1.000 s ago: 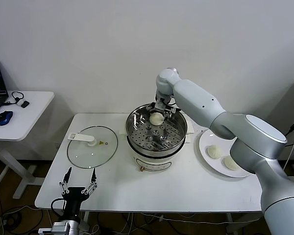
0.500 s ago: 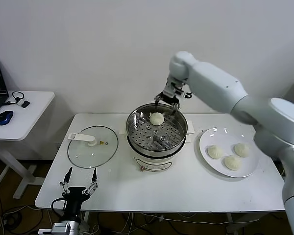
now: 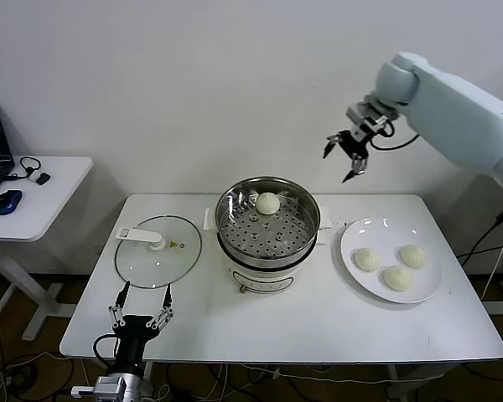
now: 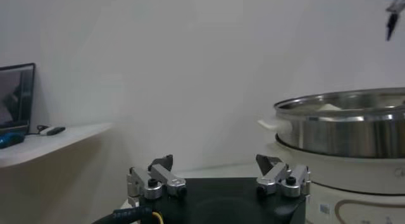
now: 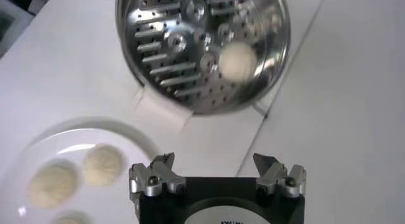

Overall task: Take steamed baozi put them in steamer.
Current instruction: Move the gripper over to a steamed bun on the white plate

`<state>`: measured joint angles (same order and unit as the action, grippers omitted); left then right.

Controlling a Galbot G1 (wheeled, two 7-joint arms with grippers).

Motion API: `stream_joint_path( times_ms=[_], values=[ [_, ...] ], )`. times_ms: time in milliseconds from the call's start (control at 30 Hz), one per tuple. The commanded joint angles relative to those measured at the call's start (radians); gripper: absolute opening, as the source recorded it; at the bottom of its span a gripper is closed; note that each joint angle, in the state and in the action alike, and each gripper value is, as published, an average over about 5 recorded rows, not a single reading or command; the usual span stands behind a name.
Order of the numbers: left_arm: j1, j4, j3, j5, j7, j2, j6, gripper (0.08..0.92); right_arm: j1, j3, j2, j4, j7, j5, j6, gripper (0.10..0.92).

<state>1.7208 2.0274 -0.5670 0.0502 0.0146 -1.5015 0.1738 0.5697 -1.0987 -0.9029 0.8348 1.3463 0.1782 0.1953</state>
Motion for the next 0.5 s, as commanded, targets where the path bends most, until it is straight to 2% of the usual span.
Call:
stream_joint_path(
  times_ms=[33, 500],
  values=[
    [-0.003, 0.003, 0.010, 0.007, 0.002, -0.002, -0.002, 0.823, -0.107, -0.008, 0.139, -0.002, -0.014, -0.011, -0.081, 0.823],
    [0.004, 0.015, 0.015, 0.021, 0.011, -0.016, -0.004, 0.823, -0.414, 0.196, 0.038, -0.046, -0.043, -0.230, -0.090, 0.823]
  ],
)
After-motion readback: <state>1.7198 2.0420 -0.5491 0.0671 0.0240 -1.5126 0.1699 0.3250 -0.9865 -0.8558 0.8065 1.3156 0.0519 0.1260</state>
